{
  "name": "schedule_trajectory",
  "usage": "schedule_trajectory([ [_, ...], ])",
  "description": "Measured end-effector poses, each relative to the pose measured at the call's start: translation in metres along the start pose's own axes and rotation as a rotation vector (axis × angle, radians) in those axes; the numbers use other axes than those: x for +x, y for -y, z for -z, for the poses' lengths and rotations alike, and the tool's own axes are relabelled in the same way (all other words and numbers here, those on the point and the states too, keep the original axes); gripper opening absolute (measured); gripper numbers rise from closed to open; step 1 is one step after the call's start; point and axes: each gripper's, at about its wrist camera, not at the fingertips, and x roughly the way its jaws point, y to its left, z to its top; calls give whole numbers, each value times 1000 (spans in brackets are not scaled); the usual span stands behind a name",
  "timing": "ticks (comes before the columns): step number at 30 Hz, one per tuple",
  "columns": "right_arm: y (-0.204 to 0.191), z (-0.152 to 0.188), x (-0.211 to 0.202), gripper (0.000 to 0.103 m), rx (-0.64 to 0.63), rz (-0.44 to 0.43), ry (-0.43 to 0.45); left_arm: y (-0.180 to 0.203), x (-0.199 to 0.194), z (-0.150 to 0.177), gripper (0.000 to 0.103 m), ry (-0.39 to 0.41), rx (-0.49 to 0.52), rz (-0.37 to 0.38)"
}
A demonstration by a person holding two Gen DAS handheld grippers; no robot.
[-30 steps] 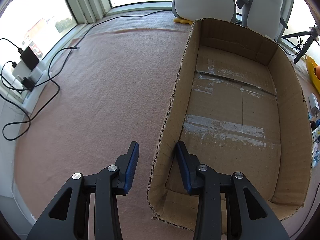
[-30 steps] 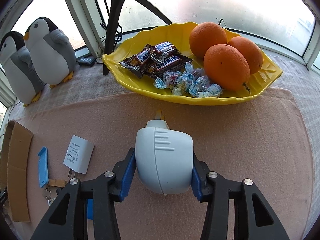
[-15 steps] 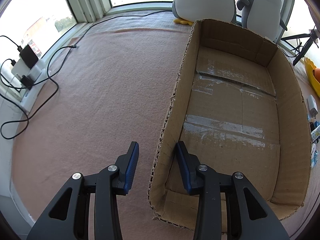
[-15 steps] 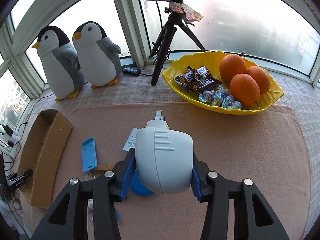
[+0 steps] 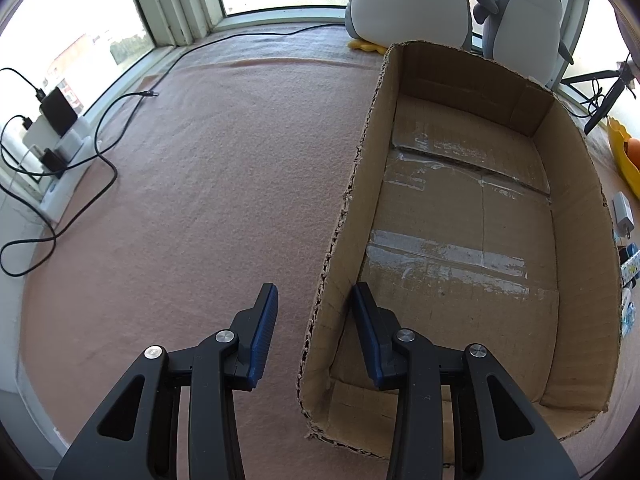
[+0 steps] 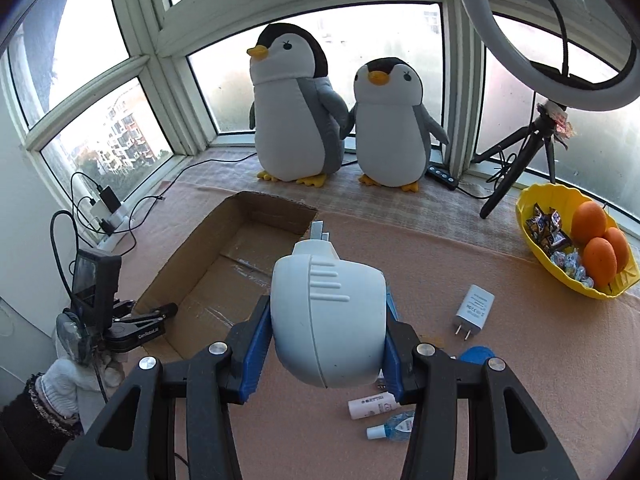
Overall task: Organize rigid objects
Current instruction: 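Carry the white device with the right tool into the cardboard box and release, then move the right tool to the blue round lid and grasp it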
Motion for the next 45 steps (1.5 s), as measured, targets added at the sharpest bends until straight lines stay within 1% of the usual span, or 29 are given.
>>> schedule_trajectory([
  [4,-34,2,21,44,-41,-45,-29,0,0,0,37,3,-3,2],
  [8,-59,10,46,44,-73,-80,-79,0,0,1,37,5,-1,-1],
  [16,-97,18,81,44,-127,-99,-121,2,-1,2,37,10,-1,-2],
  [25,-109,14,90,45,-149,-109,-119,4,-1,1,37,12,1,-8],
  [27,-109,12,89,57,-151,-121,-111,4,-1,2,38,12,1,-7],
  [28,-109,10,87,68,-149,-122,-104,4,-2,1,37,17,1,-5],
  [29,-109,9,85,75,-147,-121,-93,5,-1,1,37,13,3,-6],
  [30,-109,8,82,76,-148,-120,-82,5,-1,1,37,14,1,-6],
  [32,-108,6,79,77,-147,-111,-69,5,-1,1,37,15,1,-8],
  [40,-92,7,71,77,-90,-102,-65,4,-1,2,37,16,4,-7],
  [45,-78,8,58,77,-59,-96,-48,4,-1,1,37,15,4,-5],
])
